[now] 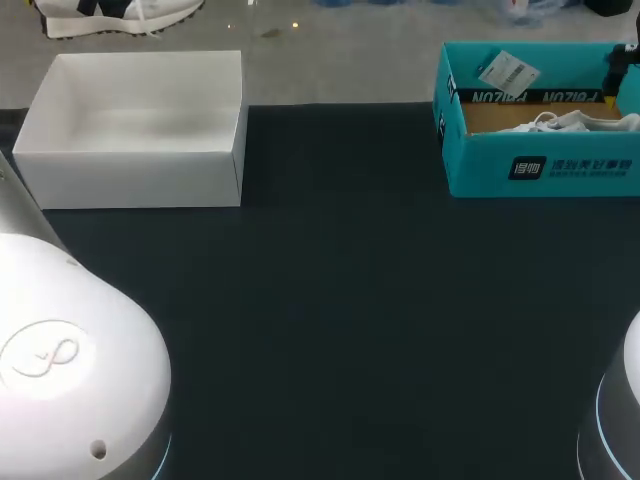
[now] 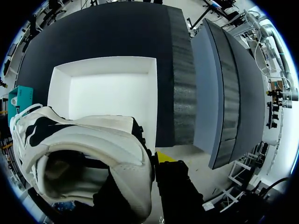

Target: Take the shoe out of the shoebox, open the shoe tongue, remove and reinsert the insole, then place the shoe into the shoebox

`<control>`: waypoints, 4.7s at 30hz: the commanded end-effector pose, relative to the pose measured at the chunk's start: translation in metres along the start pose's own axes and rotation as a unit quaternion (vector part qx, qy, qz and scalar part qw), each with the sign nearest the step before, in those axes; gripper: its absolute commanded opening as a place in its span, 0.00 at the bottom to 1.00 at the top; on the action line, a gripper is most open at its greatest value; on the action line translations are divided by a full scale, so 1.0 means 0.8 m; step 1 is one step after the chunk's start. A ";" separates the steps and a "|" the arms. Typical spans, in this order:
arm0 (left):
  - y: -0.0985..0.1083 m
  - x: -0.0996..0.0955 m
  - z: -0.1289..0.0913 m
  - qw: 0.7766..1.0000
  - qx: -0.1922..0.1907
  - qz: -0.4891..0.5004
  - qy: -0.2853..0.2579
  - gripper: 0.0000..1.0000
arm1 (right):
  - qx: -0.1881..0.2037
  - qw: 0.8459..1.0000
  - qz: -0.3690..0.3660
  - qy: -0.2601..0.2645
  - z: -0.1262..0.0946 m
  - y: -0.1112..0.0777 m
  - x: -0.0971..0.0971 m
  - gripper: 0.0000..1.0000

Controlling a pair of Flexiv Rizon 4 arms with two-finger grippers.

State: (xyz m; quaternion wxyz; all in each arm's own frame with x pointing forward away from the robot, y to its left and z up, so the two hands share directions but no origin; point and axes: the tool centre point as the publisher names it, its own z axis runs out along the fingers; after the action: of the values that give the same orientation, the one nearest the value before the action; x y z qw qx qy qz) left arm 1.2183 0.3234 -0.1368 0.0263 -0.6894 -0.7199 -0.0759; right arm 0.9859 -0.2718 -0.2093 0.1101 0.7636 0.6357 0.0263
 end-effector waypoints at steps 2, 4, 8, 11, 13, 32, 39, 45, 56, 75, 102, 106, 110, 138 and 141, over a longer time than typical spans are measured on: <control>-0.002 0.000 -0.003 1.000 -0.001 0.000 0.000 0.00 | -0.001 1.000 0.001 0.000 0.000 -0.001 0.000 1.00; -0.002 0.000 -0.003 1.000 -0.001 0.000 0.000 0.00 | -0.001 1.000 0.001 0.000 0.000 -0.001 0.000 1.00; -0.002 0.000 -0.003 1.000 -0.001 0.000 0.000 0.00 | -0.001 1.000 0.001 0.000 0.000 -0.001 0.000 1.00; -0.002 0.000 -0.003 1.000 -0.001 0.000 0.000 0.00 | -0.001 1.000 0.001 0.000 0.000 -0.001 0.000 1.00; -0.002 0.000 -0.003 1.000 -0.001 0.000 0.000 0.00 | -0.001 1.000 0.001 0.000 0.000 -0.001 0.000 1.00; -0.099 -0.076 -0.042 0.998 -0.024 0.034 0.037 0.00 | -0.001 1.000 0.001 0.000 0.000 -0.001 0.000 1.00; -0.151 -0.106 -0.048 0.998 -0.007 0.022 0.065 0.00 | -0.001 1.000 0.001 0.000 0.000 -0.001 0.000 1.00; -0.204 -0.129 -0.052 0.997 -0.016 0.011 0.080 0.00 | -0.001 1.000 0.001 0.000 0.000 -0.001 0.000 1.00; -0.282 -0.182 -0.059 0.994 -0.046 0.041 0.094 0.00 | -0.001 1.000 0.001 0.000 0.000 -0.001 0.000 1.00; -0.377 -0.266 -0.068 0.987 -0.127 0.066 0.077 0.00 | -0.001 1.000 0.001 0.000 0.000 -0.001 0.000 1.00; -0.455 -0.381 -0.053 0.986 -0.140 0.086 0.001 0.00 | -0.001 1.000 0.001 0.000 0.000 -0.001 0.000 1.00; -0.455 -0.381 -0.053 0.986 -0.140 0.086 0.001 0.00 | -0.001 1.000 0.001 0.000 0.000 -0.001 0.000 1.00; -0.455 -0.381 -0.053 0.986 -0.140 0.086 0.001 0.00 | -0.001 1.000 0.001 0.000 0.000 -0.001 0.000 1.00; -0.503 -0.465 -0.043 0.990 -0.104 0.092 -0.030 0.00 | -0.001 1.000 0.001 0.000 0.000 -0.001 0.000 1.00; -0.510 -0.477 -0.038 0.991 -0.097 0.087 -0.014 0.00 | -0.001 1.000 0.001 0.000 0.000 -0.001 0.000 1.00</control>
State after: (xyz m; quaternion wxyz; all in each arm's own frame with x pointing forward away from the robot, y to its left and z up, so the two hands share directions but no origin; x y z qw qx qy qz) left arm 0.8258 -0.0574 -0.1911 -0.0665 -0.7535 -0.6430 -0.1193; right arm 0.9859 -0.2718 -0.2093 0.1101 0.7636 0.6357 0.0263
